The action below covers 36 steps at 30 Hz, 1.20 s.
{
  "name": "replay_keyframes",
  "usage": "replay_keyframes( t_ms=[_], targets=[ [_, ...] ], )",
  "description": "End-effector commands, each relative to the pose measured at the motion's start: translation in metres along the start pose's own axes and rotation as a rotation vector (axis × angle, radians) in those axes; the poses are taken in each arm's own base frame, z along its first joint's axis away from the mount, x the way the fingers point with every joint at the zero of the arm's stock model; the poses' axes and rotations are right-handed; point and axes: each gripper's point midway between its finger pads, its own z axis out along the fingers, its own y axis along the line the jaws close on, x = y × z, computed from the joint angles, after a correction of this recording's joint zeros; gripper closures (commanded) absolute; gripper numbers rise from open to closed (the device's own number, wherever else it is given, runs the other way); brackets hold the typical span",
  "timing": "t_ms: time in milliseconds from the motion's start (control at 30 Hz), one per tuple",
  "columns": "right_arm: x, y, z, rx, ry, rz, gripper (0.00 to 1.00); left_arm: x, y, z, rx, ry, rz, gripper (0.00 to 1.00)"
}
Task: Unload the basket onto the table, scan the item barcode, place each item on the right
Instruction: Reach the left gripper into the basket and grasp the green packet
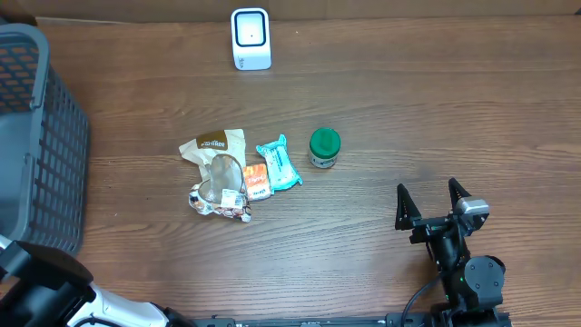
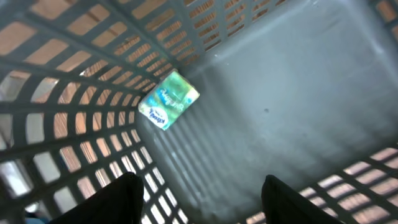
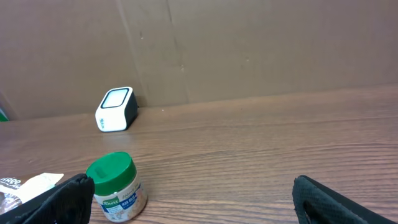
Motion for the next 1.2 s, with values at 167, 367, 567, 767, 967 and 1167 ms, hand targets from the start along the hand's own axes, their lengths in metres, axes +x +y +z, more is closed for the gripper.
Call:
replay_keyframes(
  t_ms=[167, 367, 567, 767, 967, 1167],
  targets=[
    [0.002, -0.001, 0.0, 0.002, -0.005, 0.001, 0.0, 0.016, 0.028, 0.052, -0.156, 0.044, 0.078, 0.35],
    [0.001, -0.001, 0.0, 0.002, -0.005, 0.001, 0.0, 0.016, 0.023, 0.083, -0.149, 0.013, 0.216, 0.28],
    [0.001, -0.001, 0.0, 0.002, -0.005, 0.001, 0.0, 0.02, 0.02, 0.11, -0.155, -0.011, 0.371, 0.32],
    [0.002, -0.001, 0.0, 0.002, -0.005, 0.001, 0.0, 0.024, 0.034, 0.128, -0.168, -0.027, 0.339, 0.33],
    [0.002, -0.001, 0.0, 0.002, -0.005, 0.001, 0.0, 0.032, 0.052, 0.144, -0.188, -0.022, 0.344, 0.38],
    [0.001, -0.001, 0.0, 0.002, -0.005, 0.001, 0.0, 0.033, 0.051, 0.162, -0.196, -0.067, 0.361, 0.35]
  ],
)
